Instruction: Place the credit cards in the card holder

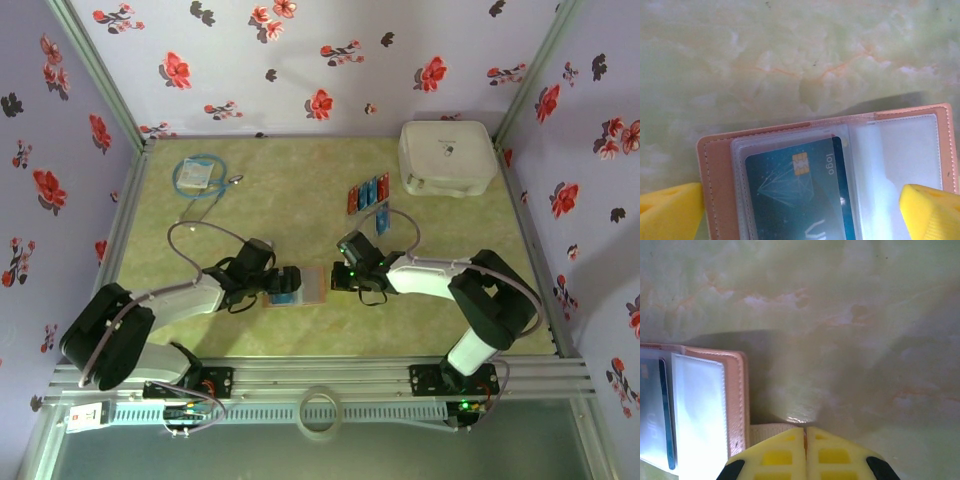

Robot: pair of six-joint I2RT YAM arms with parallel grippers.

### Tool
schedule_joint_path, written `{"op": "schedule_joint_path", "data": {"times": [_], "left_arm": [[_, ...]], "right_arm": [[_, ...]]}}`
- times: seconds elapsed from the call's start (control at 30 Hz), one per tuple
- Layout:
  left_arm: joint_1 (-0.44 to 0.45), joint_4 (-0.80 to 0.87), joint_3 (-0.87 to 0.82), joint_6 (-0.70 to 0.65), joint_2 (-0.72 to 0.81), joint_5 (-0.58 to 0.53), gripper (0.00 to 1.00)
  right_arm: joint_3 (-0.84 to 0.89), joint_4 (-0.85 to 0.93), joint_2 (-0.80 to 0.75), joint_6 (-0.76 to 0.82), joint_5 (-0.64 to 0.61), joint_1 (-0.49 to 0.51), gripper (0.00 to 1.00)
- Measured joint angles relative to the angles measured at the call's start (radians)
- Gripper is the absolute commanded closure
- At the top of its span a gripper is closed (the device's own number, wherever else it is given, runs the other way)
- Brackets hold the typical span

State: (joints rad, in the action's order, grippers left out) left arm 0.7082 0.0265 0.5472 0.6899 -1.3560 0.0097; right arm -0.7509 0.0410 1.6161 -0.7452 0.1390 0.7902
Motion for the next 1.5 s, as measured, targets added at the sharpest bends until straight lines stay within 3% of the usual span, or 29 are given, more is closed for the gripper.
{"op": "schedule_joint_path", "data": {"times": [0.27, 0.5, 0.63, 0.77, 1.13, 1.5], "left_arm": [[0.013, 0.005, 0.005, 0.019, 0.161, 0.018, 0.0], [0.085, -0.033, 0.073, 0.054, 0.118, 0.029, 0.0], [0.126, -0.1, 0.105, 0.08, 0.022, 0.034, 0.0], [0.145, -0.146, 0.105, 0.106, -0.051, 0.036, 0.0], [0.19, -0.255, 0.106, 0.165, -0.148, 0.017, 0.0], [0.229, -0.273, 0.106, 0.217, -0.199, -0.09, 0.0]], "right_arm": [[0.0, -0.014, 0.011, 0.0, 0.008, 0.0, 1.0], [-0.001, -0.019, 0.015, 0.0, 0.015, 0.0, 0.99], [-0.001, -0.017, 0.014, 0.0, 0.019, -0.007, 0.76], [0.0, 0.018, -0.016, 0.005, 0.022, -0.026, 0.67], [0.098, 0.173, -0.282, 0.03, -0.024, -0.093, 0.66], [0.141, 0.21, -0.348, 0.03, -0.022, -0.103, 0.66]]}}
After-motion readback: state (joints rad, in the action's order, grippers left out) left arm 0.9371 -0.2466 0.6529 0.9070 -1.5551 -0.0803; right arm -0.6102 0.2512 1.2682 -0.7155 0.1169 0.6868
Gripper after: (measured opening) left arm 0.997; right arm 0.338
